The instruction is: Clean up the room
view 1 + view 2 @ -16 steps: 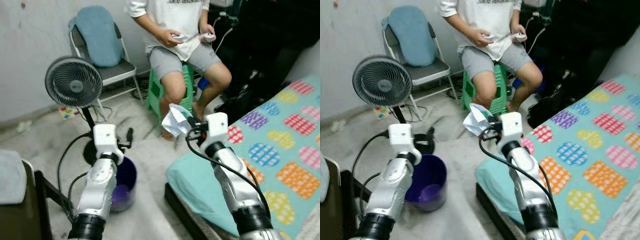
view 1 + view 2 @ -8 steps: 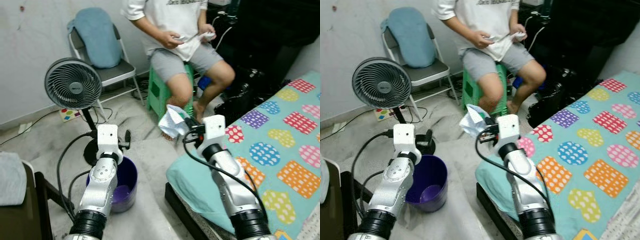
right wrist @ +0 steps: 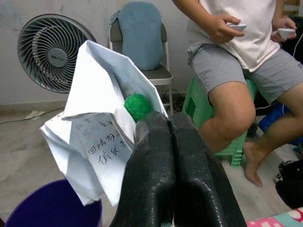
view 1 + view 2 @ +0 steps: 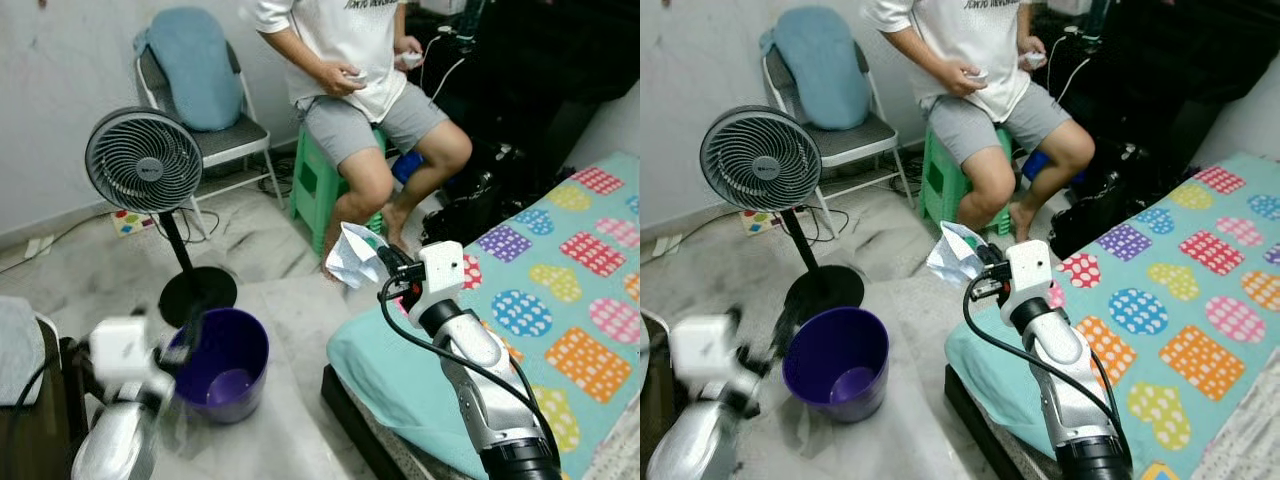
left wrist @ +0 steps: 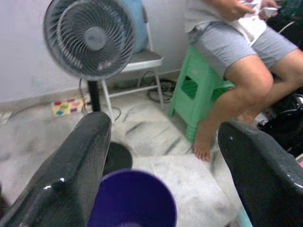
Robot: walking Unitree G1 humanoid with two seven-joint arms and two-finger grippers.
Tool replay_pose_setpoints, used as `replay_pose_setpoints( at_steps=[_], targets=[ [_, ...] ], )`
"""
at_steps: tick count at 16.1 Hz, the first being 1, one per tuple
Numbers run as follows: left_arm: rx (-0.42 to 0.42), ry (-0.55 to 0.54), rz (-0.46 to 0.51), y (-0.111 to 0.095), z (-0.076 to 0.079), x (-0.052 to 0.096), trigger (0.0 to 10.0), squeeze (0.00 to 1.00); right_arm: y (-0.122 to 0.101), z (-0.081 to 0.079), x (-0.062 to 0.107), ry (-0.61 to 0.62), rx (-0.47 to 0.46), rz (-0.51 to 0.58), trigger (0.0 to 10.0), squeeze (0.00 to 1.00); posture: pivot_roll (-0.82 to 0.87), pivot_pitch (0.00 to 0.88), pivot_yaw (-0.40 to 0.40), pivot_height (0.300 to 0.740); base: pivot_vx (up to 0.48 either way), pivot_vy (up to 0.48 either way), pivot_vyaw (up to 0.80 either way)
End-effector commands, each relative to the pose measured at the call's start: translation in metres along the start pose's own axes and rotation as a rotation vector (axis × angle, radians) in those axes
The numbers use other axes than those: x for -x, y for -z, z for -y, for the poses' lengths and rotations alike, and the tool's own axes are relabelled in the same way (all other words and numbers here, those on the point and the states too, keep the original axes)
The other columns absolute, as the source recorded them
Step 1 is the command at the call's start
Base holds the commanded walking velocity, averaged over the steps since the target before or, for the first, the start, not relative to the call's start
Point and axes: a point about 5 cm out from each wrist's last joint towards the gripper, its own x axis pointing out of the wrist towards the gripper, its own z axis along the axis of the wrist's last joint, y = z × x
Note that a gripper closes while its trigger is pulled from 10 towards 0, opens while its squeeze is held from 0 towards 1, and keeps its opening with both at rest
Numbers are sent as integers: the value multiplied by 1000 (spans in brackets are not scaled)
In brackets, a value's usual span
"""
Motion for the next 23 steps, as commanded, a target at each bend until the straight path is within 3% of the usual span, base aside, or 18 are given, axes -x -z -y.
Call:
replay_pose_setpoints(
  at_steps=[1, 4, 7, 15, 23],
  targets=[
    [13, -17, 28, -6, 1, 2, 10000, 0, -5, -4, -3, -17, -8, 15, 10000, 0, -83, 0, -40, 740, 0, 0, 0],
    [12, -2, 42, -7, 14, -4, 10000, 0, -10, -14, -7, -36, -27, 29, 10000, 0, -96, 5, -45, 740, 0, 0, 0],
    [26, 34, 27, -8, 16, -6, 10000, 0, -11, -15, -4, -49, -12, 27, 10000, 0, -110, 16, -40, 740, 0, 0, 0],
    [18, 27, 39, -17, 20, -12, 10000, 0, -14, -20, -6, -75, 6, 20, 10000, 0, -105, 56, -57, 740, 0, 0, 800],
    [-6, 65, 74, -23, 30, -17, 10000, 0, -17, -19, -11, -79, 11, 27, 10000, 0, -112, 42, -64, 740, 0, 0, 585]
  ],
)
